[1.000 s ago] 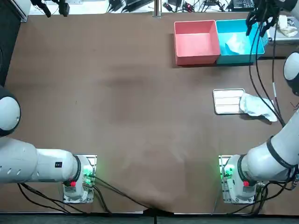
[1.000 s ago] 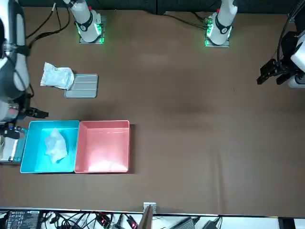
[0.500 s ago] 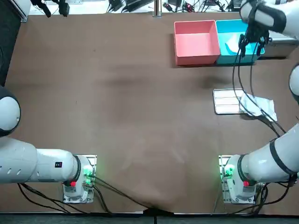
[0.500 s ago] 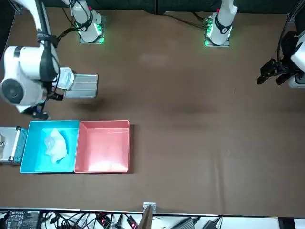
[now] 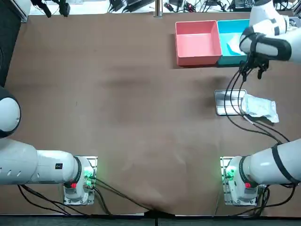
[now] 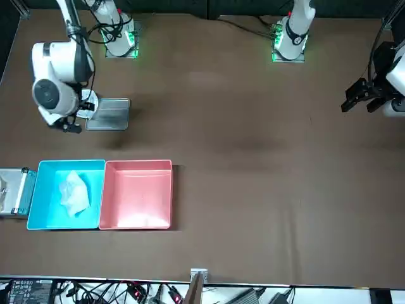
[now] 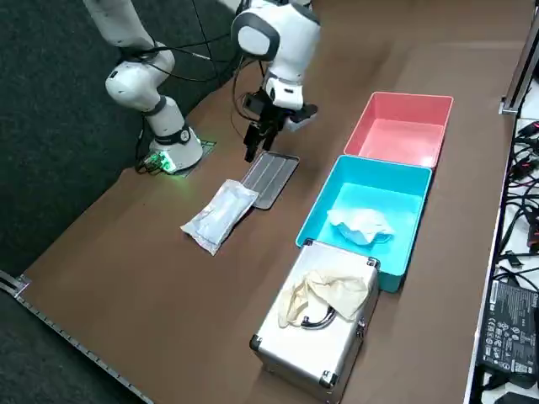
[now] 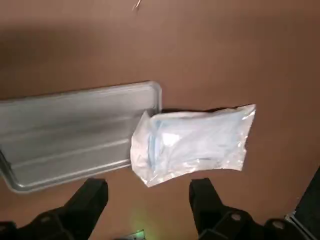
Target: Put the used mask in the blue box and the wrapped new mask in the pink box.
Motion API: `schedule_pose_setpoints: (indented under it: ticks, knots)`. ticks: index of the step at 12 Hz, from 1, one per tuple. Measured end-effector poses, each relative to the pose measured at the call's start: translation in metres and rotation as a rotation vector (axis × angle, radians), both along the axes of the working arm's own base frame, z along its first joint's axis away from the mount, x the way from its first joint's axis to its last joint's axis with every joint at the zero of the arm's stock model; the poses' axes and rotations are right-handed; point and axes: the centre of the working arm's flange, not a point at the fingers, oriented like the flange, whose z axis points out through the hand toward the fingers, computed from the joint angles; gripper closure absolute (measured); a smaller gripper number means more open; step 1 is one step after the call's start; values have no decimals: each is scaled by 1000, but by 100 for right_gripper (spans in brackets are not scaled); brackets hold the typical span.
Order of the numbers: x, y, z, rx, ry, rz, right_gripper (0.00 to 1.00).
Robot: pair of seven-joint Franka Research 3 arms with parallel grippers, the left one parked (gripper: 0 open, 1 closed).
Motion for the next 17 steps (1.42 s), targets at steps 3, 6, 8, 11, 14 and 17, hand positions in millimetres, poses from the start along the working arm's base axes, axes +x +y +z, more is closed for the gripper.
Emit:
schedule_pose_setpoints:
  ticks: [3,6,8,11,14,17]
  knots:
    - [-29,9,-23,2,-3,58,0]
    - [-55,2,-48,2,-30,109,0]
    - [-72,-18,-67,-1,-58,133,0]
    - [-83,-38,-77,-1,-80,132,0]
    - [-83,-47,-78,4,-102,111,0]
    - [-81,-46,-79,-2,-145,66,0]
